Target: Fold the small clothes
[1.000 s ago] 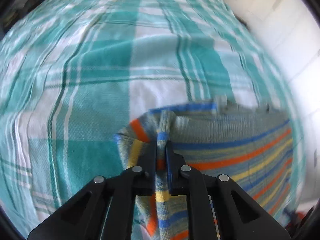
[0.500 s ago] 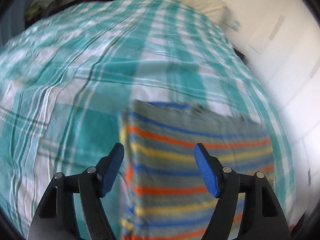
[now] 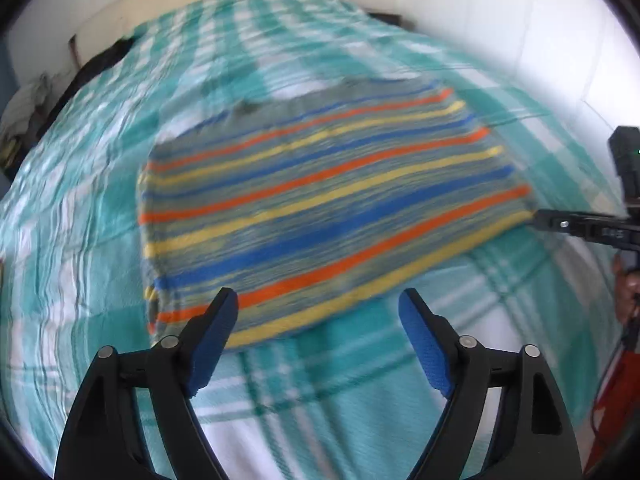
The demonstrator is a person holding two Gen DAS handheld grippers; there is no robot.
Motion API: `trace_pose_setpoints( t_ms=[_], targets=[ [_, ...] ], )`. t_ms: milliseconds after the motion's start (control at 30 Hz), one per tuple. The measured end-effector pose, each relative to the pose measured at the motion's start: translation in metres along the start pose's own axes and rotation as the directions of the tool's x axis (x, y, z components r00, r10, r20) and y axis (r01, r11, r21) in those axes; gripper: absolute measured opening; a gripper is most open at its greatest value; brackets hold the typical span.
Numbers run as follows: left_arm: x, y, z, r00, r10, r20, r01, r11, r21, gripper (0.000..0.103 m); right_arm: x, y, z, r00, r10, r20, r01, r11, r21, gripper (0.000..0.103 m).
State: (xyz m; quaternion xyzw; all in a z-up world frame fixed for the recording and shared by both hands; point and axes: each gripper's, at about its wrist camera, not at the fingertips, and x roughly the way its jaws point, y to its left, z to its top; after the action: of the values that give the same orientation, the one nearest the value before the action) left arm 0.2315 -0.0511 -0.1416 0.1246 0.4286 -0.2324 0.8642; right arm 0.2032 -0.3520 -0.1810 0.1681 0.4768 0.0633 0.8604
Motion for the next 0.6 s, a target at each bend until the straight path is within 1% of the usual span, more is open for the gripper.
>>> trace_pose_setpoints(
  t_ms=[33, 67, 100, 167, 200, 233, 267, 300, 333, 367, 400, 433, 467, 500, 533, 567, 600],
  targets=[
    [-0.004, -0.017, 0.004, 0.999, -0.028, 0.019, 0.027, 0.998, 0.05, 0.088, -0.01, -0.01, -0.011, 1.0, 0.006, 0.022, -0.007, 0.999, 0.039, 0.019],
    [-0.005, -0.033, 0.006, 0.998, -0.049, 0.034, 0.046, 0.994, 0.1, 0.088, -0.02, -0.018, -0.018, 0.999, -0.017, 0.045, 0.014, 0.997, 0.075, 0.02],
    [-0.004, -0.055, 0.01, 0.997, -0.069, 0.043, 0.061, 0.985, 0.162, 0.088, -0.028, -0.022, -0.021, 0.998, -0.021, 0.067, 0.014, 0.995, 0.101, 0.02],
    [0.009, -0.096, 0.021, 0.994, -0.101, 0.041, 0.087, 0.961, 0.261, 0.088, -0.044, -0.028, -0.019, 0.993, -0.027, 0.119, 0.011, 0.991, 0.134, 0.021],
    [0.021, -0.117, 0.029, 0.992, -0.123, 0.033, 0.108, 0.95, 0.293, 0.088, -0.054, -0.029, -0.015, 0.987, -0.037, 0.158, 0.015, 0.99, 0.137, 0.022],
    [0.034, -0.133, 0.037, 0.989, -0.144, 0.019, 0.131, 0.944, 0.303, 0.088, -0.062, -0.031, -0.011, 0.981, -0.044, 0.191, 0.017, 0.99, 0.14, 0.028],
    [0.047, -0.144, 0.045, 0.988, -0.154, 0.004, 0.145, 0.943, 0.299, 0.088, -0.069, -0.034, -0.007, 0.974, -0.048, 0.22, 0.015, 0.989, 0.148, 0.039],
    [0.064, -0.154, 0.054, 0.987, -0.162, -0.021, 0.161, 0.945, 0.285, 0.088, -0.074, -0.038, -0.004, 0.97, -0.049, 0.239, 0.01, 0.987, 0.163, 0.047],
    [0.077, -0.163, 0.06, 0.985, -0.166, -0.042, 0.172, 0.947, 0.27, 0.088, -0.077, -0.042, -0.001, 0.967, -0.049, 0.248, 0.003, 0.983, 0.182, 0.059],
    [0.087, -0.171, 0.063, 0.986, -0.161, -0.049, 0.169, 0.95, 0.264, 0.088, -0.079, -0.047, 0.001, 0.966, -0.049, 0.256, -0.004, 0.979, 0.202, 0.063],
    [0.093, -0.178, 0.065, 0.989, -0.142, -0.03, 0.145, 0.952, 0.269, 0.087, -0.08, -0.051, 0.007, 0.966, -0.049, 0.254, -0.007, 0.977, 0.214, 0.063],
    [0.095, -0.183, 0.064, 0.99, -0.138, -0.005, 0.134, 0.952, 0.275, 0.084, -0.079, -0.055, 0.016, 0.968, -0.044, 0.245, -0.01, 0.976, 0.216, 0.063],
    [0.095, -0.185, 0.065, 0.989, -0.148, 0.013, 0.139, 0.952, 0.274, 0.065, -0.077, -0.059, 0.025, 0.972, -0.032, 0.233, -0.018, 0.978, 0.209, 0.063],
    [0.095, -0.186, 0.066, 0.987, -0.156, 0.024, 0.144, 0.953, 0.268, 0.034, -0.075, -0.064, 0.04, 0.975, -0.012, 0.22, -0.031, 0.981, 0.192, 0.063],
    [0.095, -0.187, 0.066, 0.988, -0.15, 0.036, 0.135, 0.955, 0.263, 0.019, -0.071, -0.066, 0.051, 0.978, 0.006, 0.209, -0.043, 0.983, 0.177, 0.063],
    [0.095, -0.186, 0.067, 0.989, -0.136, 0.05, 0.119, 0.961, 0.251, 0.013, -0.062, -0.068, 0.07, 0.982, 0.044, 0.184, -0.073, 0.985, 0.156, 0.063],
    [0.095, -0.184, 0.067, 0.987, -0.151, 0.055, 0.134, 0.963, 0.235, 0.011, -0.051, -0.072, 0.084, 0.985, 0.085, 0.152, -0.107, 0.984, 0.143, 0.063]
  ],
)
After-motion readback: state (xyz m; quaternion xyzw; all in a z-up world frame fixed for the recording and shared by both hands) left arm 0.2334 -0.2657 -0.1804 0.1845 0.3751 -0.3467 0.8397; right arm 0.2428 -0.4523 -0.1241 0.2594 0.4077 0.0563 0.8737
